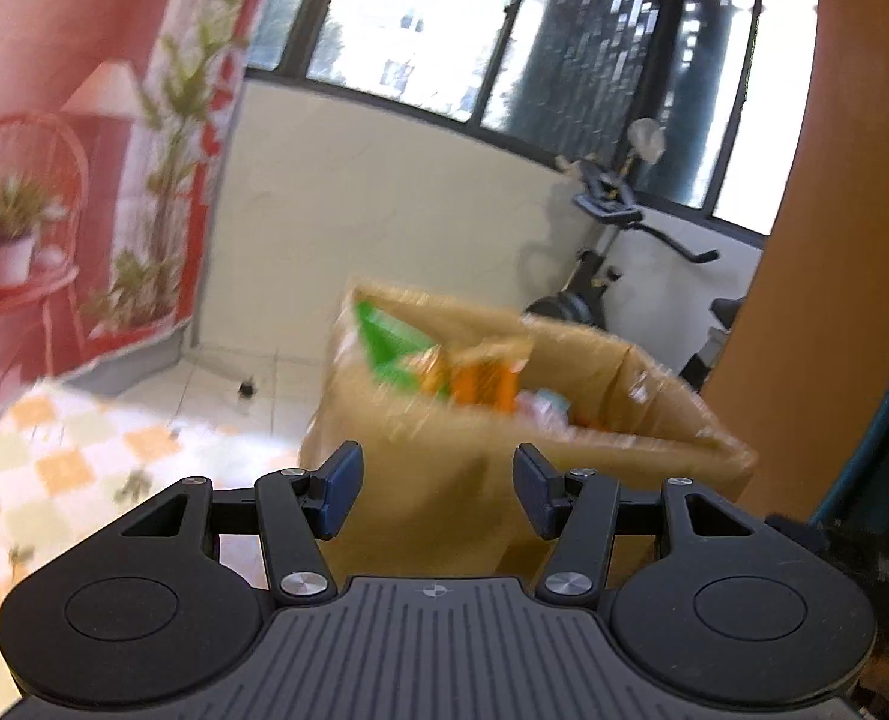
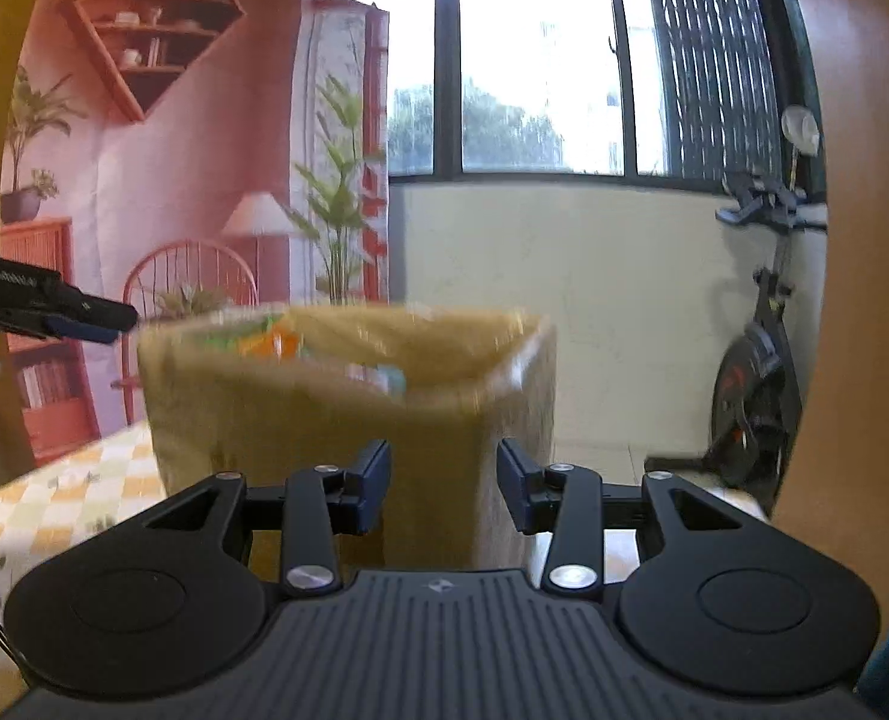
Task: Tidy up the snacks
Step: 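Withdraw both tools and move them to the yellow packet and brown meat packet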
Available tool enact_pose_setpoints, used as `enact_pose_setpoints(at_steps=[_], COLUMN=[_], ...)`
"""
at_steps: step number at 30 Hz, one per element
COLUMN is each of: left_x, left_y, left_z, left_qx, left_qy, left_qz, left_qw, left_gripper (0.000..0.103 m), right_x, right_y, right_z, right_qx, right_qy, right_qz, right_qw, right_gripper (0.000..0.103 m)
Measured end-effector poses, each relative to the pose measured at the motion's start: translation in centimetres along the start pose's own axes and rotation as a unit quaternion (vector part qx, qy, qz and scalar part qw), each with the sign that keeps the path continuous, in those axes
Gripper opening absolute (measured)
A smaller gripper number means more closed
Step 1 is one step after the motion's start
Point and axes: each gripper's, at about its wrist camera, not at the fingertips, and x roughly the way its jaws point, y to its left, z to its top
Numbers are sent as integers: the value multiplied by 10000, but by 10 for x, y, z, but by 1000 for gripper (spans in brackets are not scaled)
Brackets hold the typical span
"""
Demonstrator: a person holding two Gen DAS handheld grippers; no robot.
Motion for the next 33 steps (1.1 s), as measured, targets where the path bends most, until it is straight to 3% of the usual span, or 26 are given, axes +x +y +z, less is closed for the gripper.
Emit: enact_pose_setpoints(at_steps=[4,8,12,15,24,31,33], left_x=[8,14,15,14,13,11,11], left_y=[11,19,24,27,30,30,30], left_z=[-25,-45,-56,-61,-78,-85,-86], left_qx=[-309,-504,-619,-668,-751,-786,-786], left_qy=[281,538,732,814,973,1029,1045], left_qz=[226,322,319,324,359,388,394], left_qw=[9989,9968,9949,9939,9918,9908,9906], left_gripper=[58,58,58,58,58,58,58], right_x=[7,20,35,43,75,102,102], right_y=[-3,1,3,5,2,-5,-6], right_z=[-32,-62,-91,-104,-106,-102,-103], right_qx=[25,-154,-540,-1033,-1336,-804,-662], right_qy=[649,1260,1893,2178,2408,2483,2441], right_qz=[74,212,480,592,913,1164,1089], right_qw=[9979,9917,9793,9687,9570,9583,9613], right_gripper=[43,53,62,63,70,70,65])
